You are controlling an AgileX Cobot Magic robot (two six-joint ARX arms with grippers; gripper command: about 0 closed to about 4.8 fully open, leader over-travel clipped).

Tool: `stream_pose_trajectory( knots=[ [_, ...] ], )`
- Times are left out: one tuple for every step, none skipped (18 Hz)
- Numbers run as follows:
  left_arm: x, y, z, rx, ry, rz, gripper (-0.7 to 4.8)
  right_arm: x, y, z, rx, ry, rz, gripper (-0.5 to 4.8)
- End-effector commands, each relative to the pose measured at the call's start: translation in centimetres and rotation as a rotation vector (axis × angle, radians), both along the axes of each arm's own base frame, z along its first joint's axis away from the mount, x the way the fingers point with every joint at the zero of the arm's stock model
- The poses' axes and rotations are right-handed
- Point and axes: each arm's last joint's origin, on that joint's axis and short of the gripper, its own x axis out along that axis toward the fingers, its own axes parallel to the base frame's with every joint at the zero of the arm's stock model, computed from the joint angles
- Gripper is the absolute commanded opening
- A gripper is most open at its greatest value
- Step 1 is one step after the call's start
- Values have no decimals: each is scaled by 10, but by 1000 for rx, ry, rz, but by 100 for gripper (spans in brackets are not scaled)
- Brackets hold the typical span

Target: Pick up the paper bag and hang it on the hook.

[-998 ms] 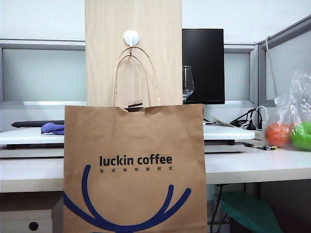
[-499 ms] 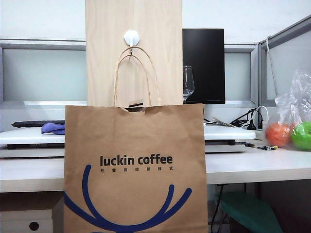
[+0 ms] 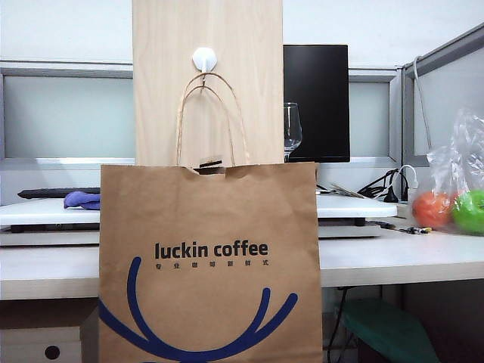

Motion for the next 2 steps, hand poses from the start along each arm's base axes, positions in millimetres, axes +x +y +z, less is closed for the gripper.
stream_pose_trajectory(
  knots=[
    [0, 0, 1, 4, -10, -4, -5, 0, 0, -1, 0, -10, 0, 1],
    [0, 0, 1, 4, -11, -4, -6, 0, 0, -1, 0, -10, 0, 1]
  ],
)
